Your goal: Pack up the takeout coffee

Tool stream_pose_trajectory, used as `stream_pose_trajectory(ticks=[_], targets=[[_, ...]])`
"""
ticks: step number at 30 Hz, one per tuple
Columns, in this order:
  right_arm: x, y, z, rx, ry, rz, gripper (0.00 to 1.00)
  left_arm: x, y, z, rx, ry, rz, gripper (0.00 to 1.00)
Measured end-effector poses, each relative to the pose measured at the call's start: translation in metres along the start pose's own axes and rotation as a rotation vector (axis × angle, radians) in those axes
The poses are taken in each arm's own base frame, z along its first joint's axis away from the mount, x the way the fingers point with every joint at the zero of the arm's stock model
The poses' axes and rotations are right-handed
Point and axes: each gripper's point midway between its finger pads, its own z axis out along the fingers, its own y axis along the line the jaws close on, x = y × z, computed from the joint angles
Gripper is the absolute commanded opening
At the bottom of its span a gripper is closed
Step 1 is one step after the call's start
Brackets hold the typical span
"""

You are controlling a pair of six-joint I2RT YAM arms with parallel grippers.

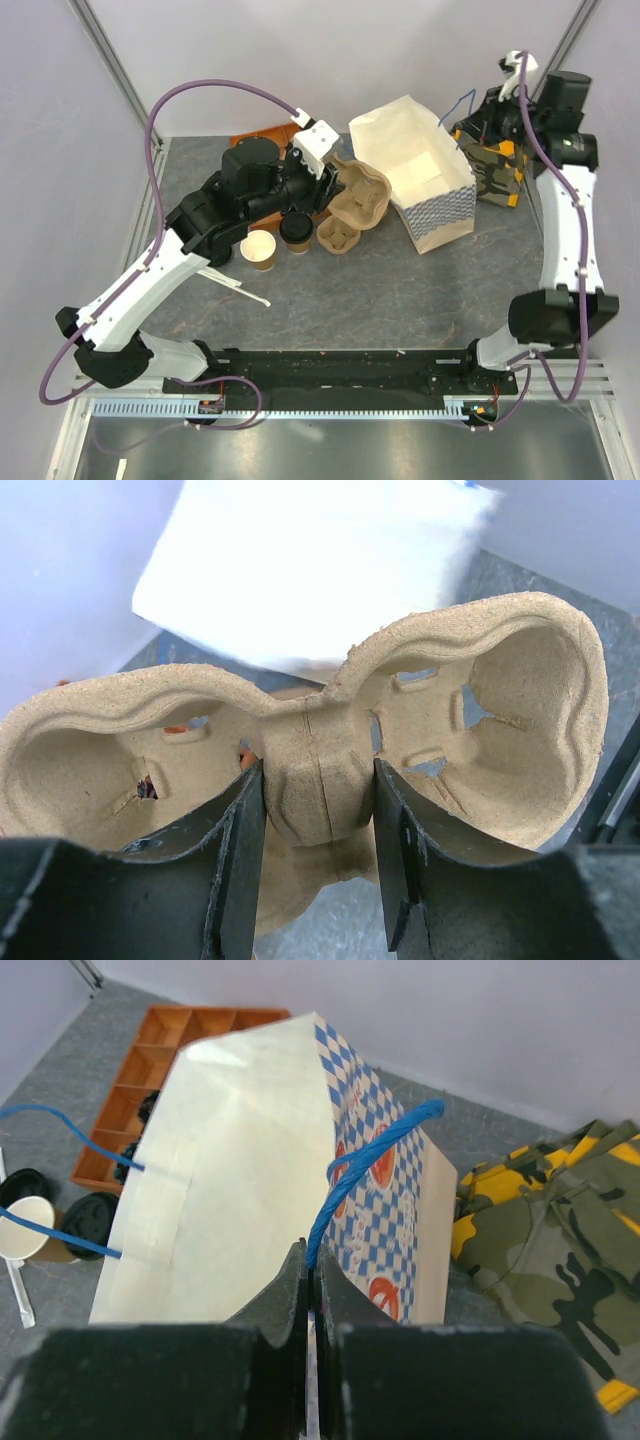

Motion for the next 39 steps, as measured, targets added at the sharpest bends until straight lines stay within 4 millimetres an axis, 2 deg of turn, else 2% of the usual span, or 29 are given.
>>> stream_pose_trajectory(ticks=[5, 8, 11, 14, 17, 22, 27, 31, 35, 39], targets=[[-0.028, 0.036, -0.059, -0.019, -0.095, -0.071, 0.0, -0.021, 0.002, 0.001, 0.002, -0.05, 0.027, 0.4], [-0.032, 0.057, -0.08, -0.049, -0.115, -0.102, 0.0, -0.04, 0.001, 0.005, 0.016, -0.095, 0.048, 0.4], [-0.024, 0.073, -0.091, -0.082, -0.1, -0.103, 0.0, -0.056, 0.0, 0.009, 0.031, -0.131, 0.061, 0.4], [-0.007, 0.082, -0.097, -0.108, -0.062, -0.081, 0.0, -0.073, -0.002, 0.017, 0.047, -0.171, 0.074, 0.39], [0.01, 0.093, -0.104, -0.134, -0.026, -0.057, 0.0, -0.079, -0.005, 0.025, 0.065, -0.186, 0.084, 0.38], [0.023, 0.118, -0.122, -0.201, -0.019, -0.051, 0.0, -0.073, -0.019, 0.037, 0.119, -0.174, 0.104, 0.38], [0.021, 0.146, -0.138, -0.303, -0.052, -0.069, 0.0, -0.058, -0.037, 0.047, 0.175, -0.141, 0.143, 0.37], [0.033, 0.161, -0.143, -0.38, -0.043, -0.06, 0.0, -0.05, -0.038, 0.055, 0.179, -0.128, 0.208, 0.38], [0.048, 0.164, -0.14, -0.428, -0.014, -0.036, 0.0, -0.041, -0.036, 0.06, 0.182, -0.117, 0.301, 0.37], [0.063, 0.163, -0.134, -0.46, 0.017, -0.003, 0.0, -0.025, -0.043, 0.066, 0.212, -0.09, 0.411, 0.36]])
